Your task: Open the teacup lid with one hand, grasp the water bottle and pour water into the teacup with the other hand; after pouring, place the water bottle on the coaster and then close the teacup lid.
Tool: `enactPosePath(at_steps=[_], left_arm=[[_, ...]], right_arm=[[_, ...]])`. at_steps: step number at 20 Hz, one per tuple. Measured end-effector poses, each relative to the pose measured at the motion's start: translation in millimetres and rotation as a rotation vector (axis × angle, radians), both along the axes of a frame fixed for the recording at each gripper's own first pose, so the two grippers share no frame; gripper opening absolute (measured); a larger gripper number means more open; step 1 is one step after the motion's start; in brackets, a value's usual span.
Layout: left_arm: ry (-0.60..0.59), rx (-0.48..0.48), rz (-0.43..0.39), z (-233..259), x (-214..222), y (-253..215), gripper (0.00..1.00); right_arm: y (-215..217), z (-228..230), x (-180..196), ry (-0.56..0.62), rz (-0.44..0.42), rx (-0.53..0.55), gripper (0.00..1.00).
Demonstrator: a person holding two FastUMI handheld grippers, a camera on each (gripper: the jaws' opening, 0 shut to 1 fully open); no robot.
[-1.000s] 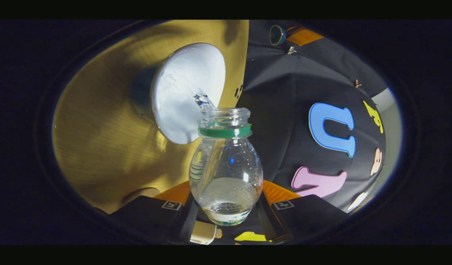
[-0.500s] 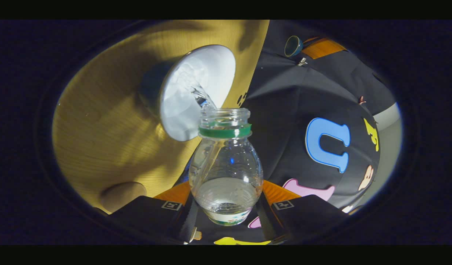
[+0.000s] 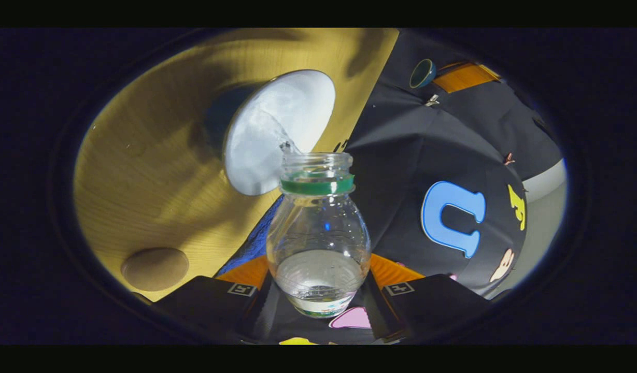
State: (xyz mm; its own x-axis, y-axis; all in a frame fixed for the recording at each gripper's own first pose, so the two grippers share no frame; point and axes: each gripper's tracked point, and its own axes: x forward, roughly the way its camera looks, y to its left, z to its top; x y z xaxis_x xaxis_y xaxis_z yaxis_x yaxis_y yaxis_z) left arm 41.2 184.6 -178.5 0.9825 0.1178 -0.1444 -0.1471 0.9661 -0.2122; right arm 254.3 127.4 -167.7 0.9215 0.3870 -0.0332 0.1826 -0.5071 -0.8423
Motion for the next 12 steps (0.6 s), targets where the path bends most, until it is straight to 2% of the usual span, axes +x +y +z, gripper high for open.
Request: enactPosePath(at_steps=[6,7,9,10,11,12], left_arm=[[0.000,0.005,-0.004,-0.5,-2.8,-3.5,0.27],[0.000,0.010,-0.006,-0.1,-2.6,-4.9,0.23],[-0.003,0.023,-0.015,2.2,-4.1,-8.1,0.27],[-0.004,0.027,-0.016,3.6,-3.9,-9.0,0.23],[-0.004,0.029,-0.016,4.4,-4.0,-8.9,0.27],[-0.006,0.031,-0.014,4.4,-4.6,-9.0,0.27]], right_arm=[[-2.8,3.0,4.2,-0.004,-0.002,-0.021,0.74],[-3.1,3.3,4.5,-0.004,-0.003,-0.023,0.74],[-4.4,5.0,4.4,-0.004,-0.005,-0.025,0.74],[-3.6,5.7,4.4,-0.006,-0.001,-0.027,0.74],[-3.1,5.7,4.3,-0.005,-0.002,-0.028,0.74],[-3.0,6.1,4.4,-0.005,-0.003,-0.025,0.74]])
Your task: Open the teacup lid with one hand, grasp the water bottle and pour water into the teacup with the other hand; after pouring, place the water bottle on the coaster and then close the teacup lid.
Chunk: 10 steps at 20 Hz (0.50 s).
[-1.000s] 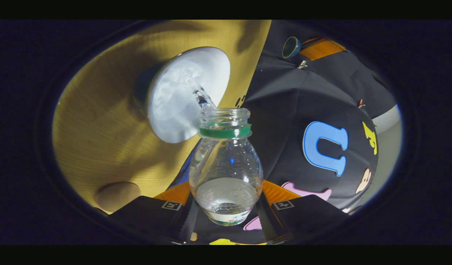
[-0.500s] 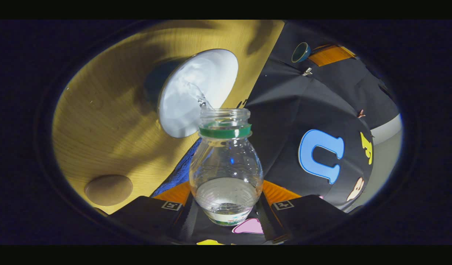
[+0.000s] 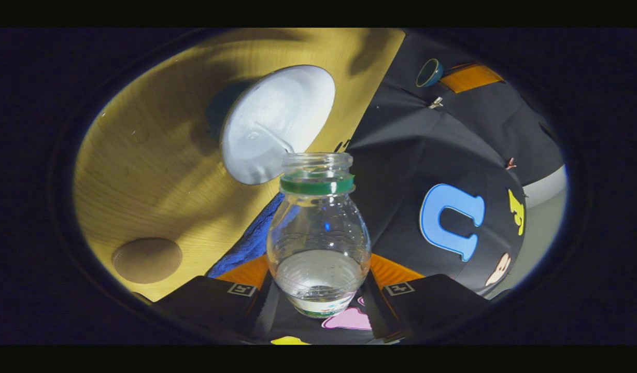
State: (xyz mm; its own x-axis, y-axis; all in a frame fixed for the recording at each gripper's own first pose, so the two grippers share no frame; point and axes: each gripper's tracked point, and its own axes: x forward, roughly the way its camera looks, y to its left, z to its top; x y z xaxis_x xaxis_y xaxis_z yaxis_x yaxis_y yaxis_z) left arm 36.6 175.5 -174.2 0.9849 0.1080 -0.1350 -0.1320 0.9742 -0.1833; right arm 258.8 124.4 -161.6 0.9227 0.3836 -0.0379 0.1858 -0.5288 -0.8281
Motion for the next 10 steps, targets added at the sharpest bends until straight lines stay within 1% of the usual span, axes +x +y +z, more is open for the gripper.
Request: enactPosePath(at_steps=[3,4,5,7,8,9,10], left_arm=[[-0.001,0.007,0.008,-0.5,-2.9,0.1,0.27],[0.001,0.005,0.011,0.0,-4.0,-0.4,0.24],[0.001,0.003,0.015,-2.0,-4.2,-1.3,0.27],[0.003,-0.001,0.024,-2.0,-7.7,-2.8,0.27],[0.005,-0.003,0.028,-2.4,-8.0,-3.7,0.24],[0.008,-0.002,0.034,-3.0,-8.9,-4.3,0.27],[0.010,-0.001,0.039,-1.3,-10.3,-5.4,0.23]], right_arm=[[0.4,-2.1,0.3,0.008,-0.003,0.000,0.74],[1.6,-2.5,-0.7,0.011,0.000,-0.001,0.74],[2.0,-3.0,-1.6,0.014,0.003,0.002,0.74],[4.1,-5.4,-1.6,0.024,0.006,0.006,0.74],[4.9,-5.7,-2.0,0.025,0.009,0.010,0.74],[5.2,-6.3,-1.7,0.029,0.010,0.014,0.74],[3.4,-6.9,-0.8,0.034,0.006,0.021,0.74]])
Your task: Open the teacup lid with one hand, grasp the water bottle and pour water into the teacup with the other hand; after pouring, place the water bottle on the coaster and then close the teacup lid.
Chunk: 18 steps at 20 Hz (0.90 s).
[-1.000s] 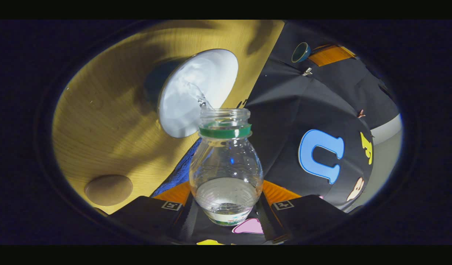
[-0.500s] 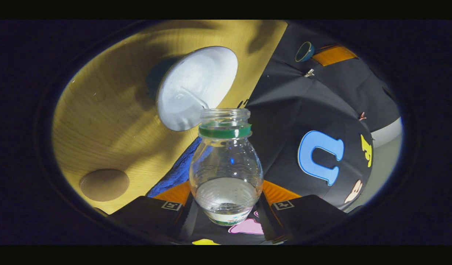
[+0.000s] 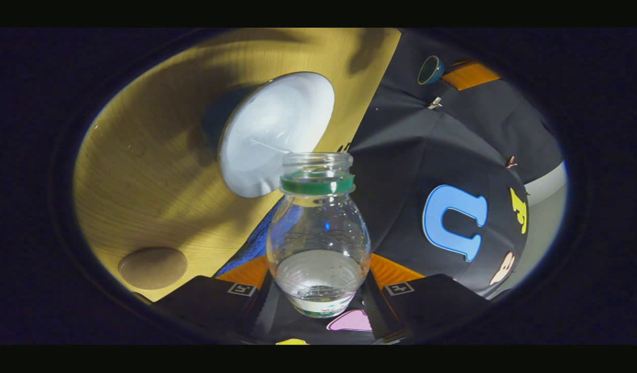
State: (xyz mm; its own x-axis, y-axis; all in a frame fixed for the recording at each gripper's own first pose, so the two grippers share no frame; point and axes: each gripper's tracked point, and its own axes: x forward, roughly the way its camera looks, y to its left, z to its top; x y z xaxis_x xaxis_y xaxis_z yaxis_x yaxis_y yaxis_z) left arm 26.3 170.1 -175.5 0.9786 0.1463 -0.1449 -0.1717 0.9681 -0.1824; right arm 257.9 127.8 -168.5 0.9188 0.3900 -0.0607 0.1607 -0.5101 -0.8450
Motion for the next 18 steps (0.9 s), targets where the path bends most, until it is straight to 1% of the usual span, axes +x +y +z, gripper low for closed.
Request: enactPosePath(at_steps=[1,4,7,8,9,10,11,12,14,16,17,18], left_arm=[[0.000,0.003,0.005,1.3,-0.8,-1.1,0.27],[0.003,0.008,0.024,7.3,-2.8,-2.7,0.27],[-0.003,-0.004,0.053,20.3,-4.1,-3.9,0.27],[-0.005,-0.007,0.064,26.0,-4.6,-4.2,0.23],[-0.008,-0.005,0.076,31.8,-6.7,-4.7,0.24],[-0.010,0.000,0.089,39.3,-6.2,-4.4,0.27],[-0.014,0.006,0.100,46.6,-8.3,-4.2,0.27],[-0.013,0.011,0.110,52.0,-8.2,-4.7,0.27],[-0.014,0.016,0.128,64.0,-8.0,-7.1,0.27],[-0.020,0.017,0.142,77.7,-10.5,-10.5,0.27],[-0.021,0.019,0.148,82.9,-11.1,-11.8,0.27],[-0.023,0.019,0.153,88.9,-11.1,-14.2,0.27]], right_arm=[[-1.8,-0.4,1.0,0.006,-0.006,0.011,0.74],[-8.3,5.4,1.0,0.039,-0.034,0.069,0.74],[-11.7,22.5,-1.5,0.062,-0.066,0.162,0.74],[-13.4,28.7,-1.8,0.079,-0.079,0.203,0.74],[-14.8,34.6,-2.5,0.094,-0.091,0.249,0.74],[-14.2,41.0,-4.5,0.113,-0.101,0.295,0.74],[-15.9,49.5,-6.7,0.130,-0.112,0.345,0.72],[-17.8,56.8,-8.7,0.149,-0.127,0.395,0.74],[-24.9,74.7,-13.2,0.188,-0.160,0.495,0.74],[-36.2,89.1,-17.9,0.233,-0.193,0.589,0.74],[-44.4,96.1,-20.2,0.255,-0.213,0.637,0.72],[-54.6,102.6,-22.2,0.277,-0.240,0.689,0.74]])
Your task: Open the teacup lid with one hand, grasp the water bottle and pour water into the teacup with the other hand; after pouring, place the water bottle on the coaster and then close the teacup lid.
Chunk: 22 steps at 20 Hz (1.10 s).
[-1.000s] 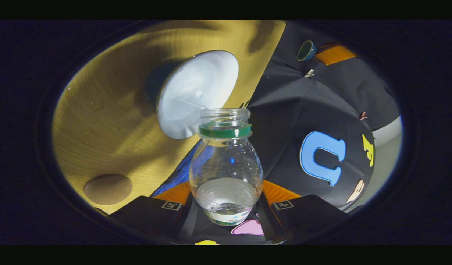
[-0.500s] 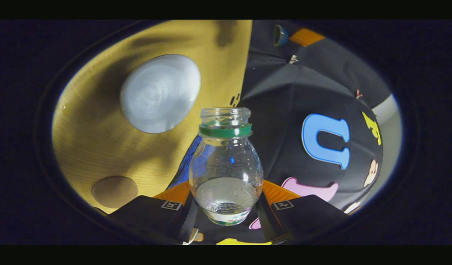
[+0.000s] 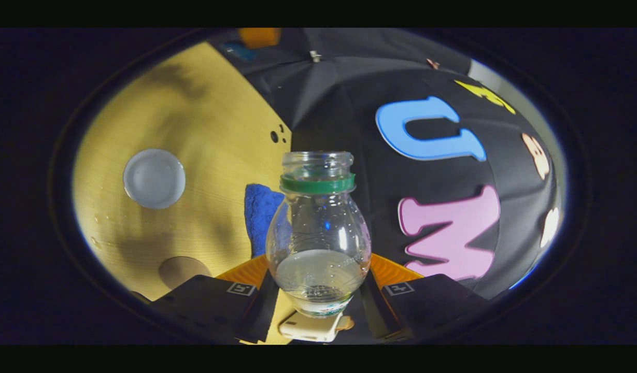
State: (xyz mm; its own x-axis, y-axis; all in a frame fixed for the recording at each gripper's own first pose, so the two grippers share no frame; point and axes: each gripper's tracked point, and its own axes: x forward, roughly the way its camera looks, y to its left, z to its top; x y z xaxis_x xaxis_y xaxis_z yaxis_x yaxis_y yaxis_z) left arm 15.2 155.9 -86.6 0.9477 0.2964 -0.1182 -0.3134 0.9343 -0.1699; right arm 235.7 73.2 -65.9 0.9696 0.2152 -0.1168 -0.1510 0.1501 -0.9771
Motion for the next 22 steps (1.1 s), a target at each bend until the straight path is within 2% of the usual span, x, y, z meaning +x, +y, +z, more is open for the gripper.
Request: enactPosePath(at_steps=[4,9,11,13,14,16,17,18,20,22], left_arm=[[-0.014,-0.002,0.012,19.9,1.5,-12.0,0.27],[-0.043,-0.042,-0.002,33.7,17.1,-37.0,0.27],[-0.055,-0.064,-0.012,32.9,26.4,-46.4,0.27],[-0.058,-0.074,-0.021,28.5,34.5,-52.9,0.27],[-0.058,-0.072,-0.025,26.2,38.0,-55.5,0.27],[-0.055,-0.069,-0.040,18.9,44.3,-61.0,0.27],[-0.051,-0.068,-0.047,13.0,47.2,-63.0,0.23],[-0.045,-0.066,-0.054,6.3,51.1,-64.5,0.27],[-0.043,-0.063,-0.066,-2.5,56.9,-66.3,0.27],[-0.032,-0.066,-0.086,-13.9,61.2,-71.3,0.27]], right_arm=[[-41.2,20.4,-7.9,0.132,-0.120,0.276,0.75],[-70.8,34.0,-15.3,0.319,-0.196,0.762,0.75],[-68.5,33.3,-16.8,0.376,-0.173,0.934,0.75],[-57.7,30.8,-19.1,0.427,-0.104,1.071,0.72],[-51.0,26.2,-19.8,0.454,-0.071,1.131,0.75],[-39.7,11.4,-15.7,0.479,-0.031,1.194,0.75],[-39.4,1.4,-10.3,0.475,-0.035,1.195,0.75],[-39.5,-11.7,-6.1,0.475,-0.044,1.193,0.72],[-41.0,-34.2,-9.1,0.471,-0.054,1.206,0.75],[-51.3,-55.2,-0.5,0.441,-0.103,1.196,0.76]])
